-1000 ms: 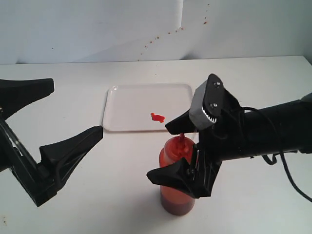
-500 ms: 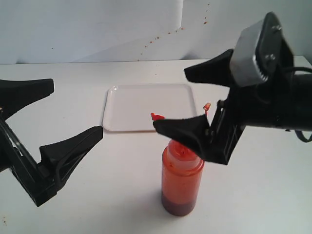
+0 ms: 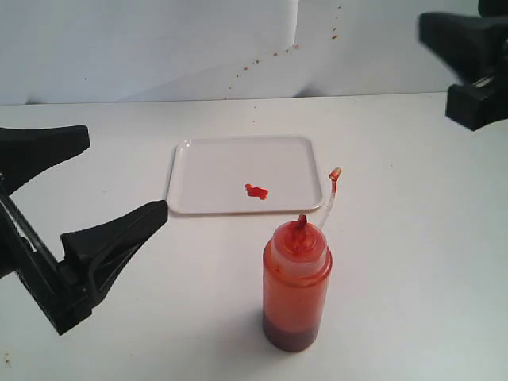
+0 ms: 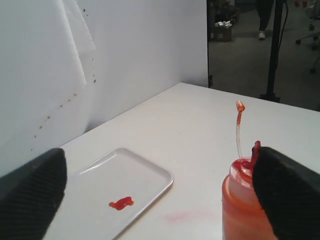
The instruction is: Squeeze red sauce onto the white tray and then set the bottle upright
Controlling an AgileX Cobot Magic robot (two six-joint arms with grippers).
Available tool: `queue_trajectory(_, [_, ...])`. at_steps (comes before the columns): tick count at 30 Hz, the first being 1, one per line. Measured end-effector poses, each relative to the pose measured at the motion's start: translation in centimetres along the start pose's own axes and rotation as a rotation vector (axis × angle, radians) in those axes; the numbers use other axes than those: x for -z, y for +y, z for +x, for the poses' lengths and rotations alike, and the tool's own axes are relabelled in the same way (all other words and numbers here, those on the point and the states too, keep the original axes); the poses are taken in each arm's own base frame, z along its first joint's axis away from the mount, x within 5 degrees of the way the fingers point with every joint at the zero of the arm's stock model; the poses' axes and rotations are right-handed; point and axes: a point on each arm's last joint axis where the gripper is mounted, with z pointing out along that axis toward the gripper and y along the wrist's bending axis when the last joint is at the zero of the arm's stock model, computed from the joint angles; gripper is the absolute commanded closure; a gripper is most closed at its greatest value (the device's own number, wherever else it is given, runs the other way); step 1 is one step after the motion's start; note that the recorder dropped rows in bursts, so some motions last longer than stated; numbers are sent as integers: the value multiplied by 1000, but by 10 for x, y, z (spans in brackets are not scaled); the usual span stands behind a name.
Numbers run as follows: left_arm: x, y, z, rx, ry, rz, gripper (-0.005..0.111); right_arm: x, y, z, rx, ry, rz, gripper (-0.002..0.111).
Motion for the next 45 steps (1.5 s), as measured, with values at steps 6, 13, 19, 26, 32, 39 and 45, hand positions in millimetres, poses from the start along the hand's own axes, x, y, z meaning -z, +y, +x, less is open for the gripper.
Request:
queue_trajectory(6, [0, -4, -8, 2, -93, 43, 105, 3, -10, 2, -8, 31, 112, 107])
queue_trajectory(13, [2, -8, -17, 2, -186, 86, 105, 4, -16, 4, -11, 54, 172, 107])
queue_trajectory(19, [2, -8, -17, 2, -193, 90, 105, 4, -16, 4, -14, 55, 173, 107])
queue_trajectory(26, [2, -8, -17, 2, -193, 90, 105, 4, -16, 4, -14, 55, 173, 107])
queue_trajectory(32, [2, -5, -11, 4, -114, 50, 105, 4, -16, 4, -14, 55, 173, 107])
queue_trajectory(39, [66, 5, -3, 152, -33, -183, 105, 4, -16, 4, -14, 56, 175, 107])
queue_trajectory(45, [120, 3, 48, 250, -250, -396, 105, 4, -16, 4, -14, 56, 175, 107])
